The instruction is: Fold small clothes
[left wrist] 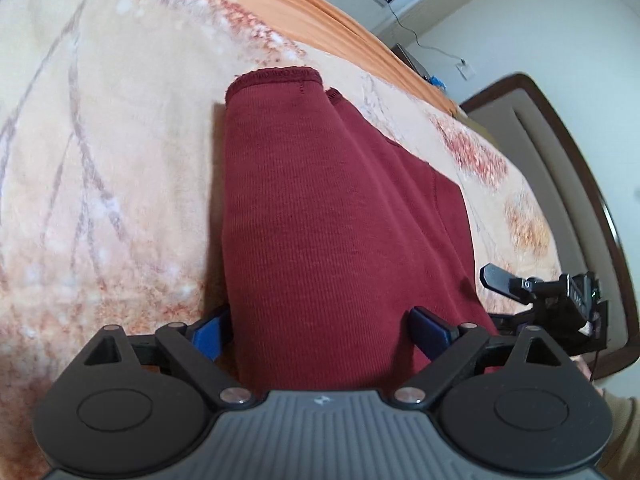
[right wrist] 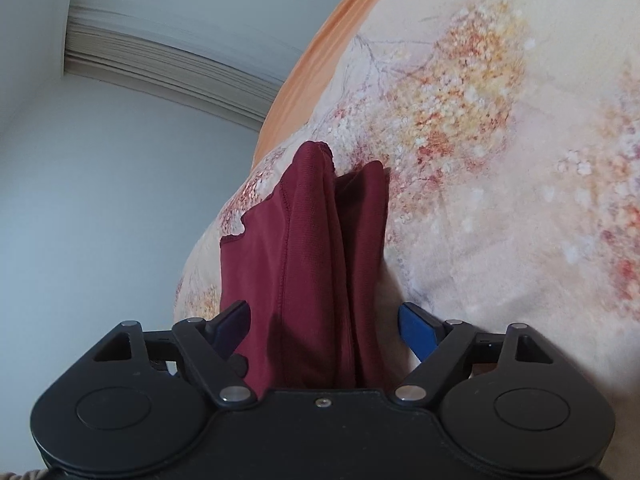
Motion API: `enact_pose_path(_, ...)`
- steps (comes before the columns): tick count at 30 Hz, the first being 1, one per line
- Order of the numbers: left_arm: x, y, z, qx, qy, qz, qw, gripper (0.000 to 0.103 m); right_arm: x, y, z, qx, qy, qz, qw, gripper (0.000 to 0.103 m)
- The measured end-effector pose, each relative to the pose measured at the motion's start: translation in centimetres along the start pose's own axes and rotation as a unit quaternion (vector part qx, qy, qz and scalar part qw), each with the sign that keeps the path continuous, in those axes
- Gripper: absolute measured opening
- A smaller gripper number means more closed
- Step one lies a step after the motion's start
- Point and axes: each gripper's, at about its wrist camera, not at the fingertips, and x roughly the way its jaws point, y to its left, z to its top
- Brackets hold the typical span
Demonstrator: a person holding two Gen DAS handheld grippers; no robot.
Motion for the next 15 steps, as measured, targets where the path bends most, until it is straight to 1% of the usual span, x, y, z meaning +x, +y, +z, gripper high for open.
enact_pose_path(4,0.5,0.6,0.3,-0.024,-0.01,-0.021,0.9995,0.098,1.0,-0.5,0.7,0.018,0.013,0.027,0.999,0.085)
enact_pose_path(7,0.9,0.6,0.7,-0.032,-0.012,-0.033,0.9989,0.099,2.1,0.3,0.9,-0.002,0.036,0.038,0.999,0.085)
enact_pose_path(8,0.9,0.6,0.7,-0.032,-0.012,-0.033,0.9989,0.098,2.3,0.8,0.9,-0.014,0.041,0.033,0.998,0.084)
enact_pose_path(10,0.9,0.4,0.7,-0.027,-0.011,-0.024,0.9993,0.095,2.3,1.1,0.9,-0.021,0.038,0.022,0.999,0.072)
enact_pose_path(11,0.9,0.3,0.7,-0.025,-0.011,-0.018,0.9995,0.091,2.1,0.9,0.9,-0.021,0.038,0.014,0.999,0.059)
enact_pose_path(12,0.6,0.4,0.8,-0.026,-0.01,-0.012,0.9995,0.086,2.0,0.8,0.9,-0.02,0.038,0.007,0.999,0.043)
enact_pose_path(13,0.5,0.4,0.8,-0.03,-0.009,-0.011,0.9994,0.084,1.8,0.6,0.9,-0.019,0.041,0.004,0.999,0.039)
enact_pose_path(15,0.1,0.6,0.9,-0.036,-0.009,-0.015,0.9992,0.078,1.6,0.6,0.8,-0.02,0.043,0.005,0.999,0.038)
